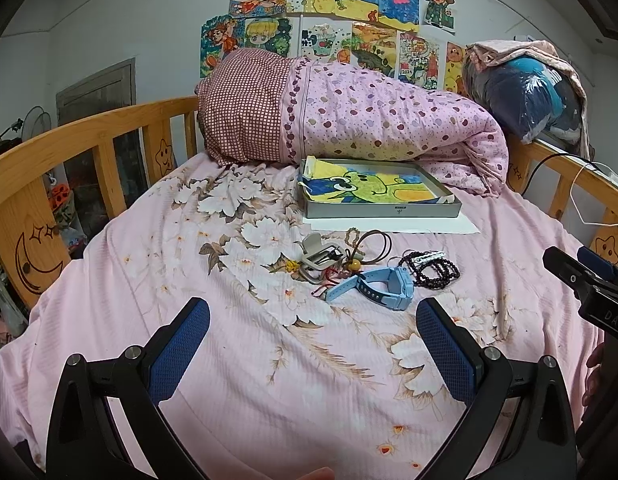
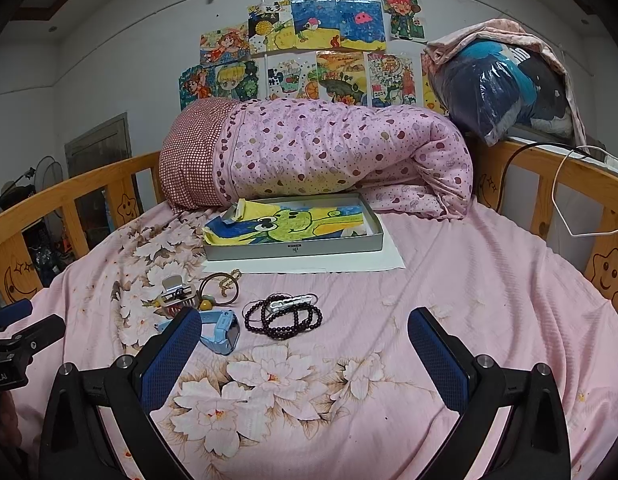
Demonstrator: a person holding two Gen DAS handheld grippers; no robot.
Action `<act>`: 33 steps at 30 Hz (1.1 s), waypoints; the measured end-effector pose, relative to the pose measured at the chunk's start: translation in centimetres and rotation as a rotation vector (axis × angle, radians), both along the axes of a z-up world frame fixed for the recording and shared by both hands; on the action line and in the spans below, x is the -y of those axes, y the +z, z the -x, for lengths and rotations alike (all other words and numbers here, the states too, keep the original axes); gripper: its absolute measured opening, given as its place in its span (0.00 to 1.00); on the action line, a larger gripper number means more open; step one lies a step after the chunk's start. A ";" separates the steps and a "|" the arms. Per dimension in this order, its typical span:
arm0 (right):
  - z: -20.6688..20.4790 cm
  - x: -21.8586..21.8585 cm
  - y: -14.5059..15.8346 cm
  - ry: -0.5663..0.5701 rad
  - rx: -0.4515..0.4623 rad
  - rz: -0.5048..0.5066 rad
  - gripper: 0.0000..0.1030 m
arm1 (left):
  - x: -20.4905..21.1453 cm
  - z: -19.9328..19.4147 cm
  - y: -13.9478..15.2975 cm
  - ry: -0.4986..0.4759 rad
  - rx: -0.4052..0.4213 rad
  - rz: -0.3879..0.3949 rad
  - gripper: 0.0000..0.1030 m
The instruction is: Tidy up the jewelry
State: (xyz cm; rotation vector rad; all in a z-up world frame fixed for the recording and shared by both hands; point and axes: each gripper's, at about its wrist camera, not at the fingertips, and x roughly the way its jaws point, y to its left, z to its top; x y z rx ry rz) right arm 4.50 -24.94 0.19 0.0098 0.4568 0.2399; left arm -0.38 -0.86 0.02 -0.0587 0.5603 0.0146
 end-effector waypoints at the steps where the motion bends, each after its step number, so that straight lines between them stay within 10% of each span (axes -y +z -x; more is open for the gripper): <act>1: 0.0 0.0 0.0 0.000 -0.001 0.001 1.00 | 0.0 0.0 0.0 0.000 0.000 -0.001 0.98; 33: -0.3 -0.1 -1.1 -0.006 -0.039 0.022 1.00 | -0.5 -0.6 -1.1 0.006 -0.048 0.009 0.98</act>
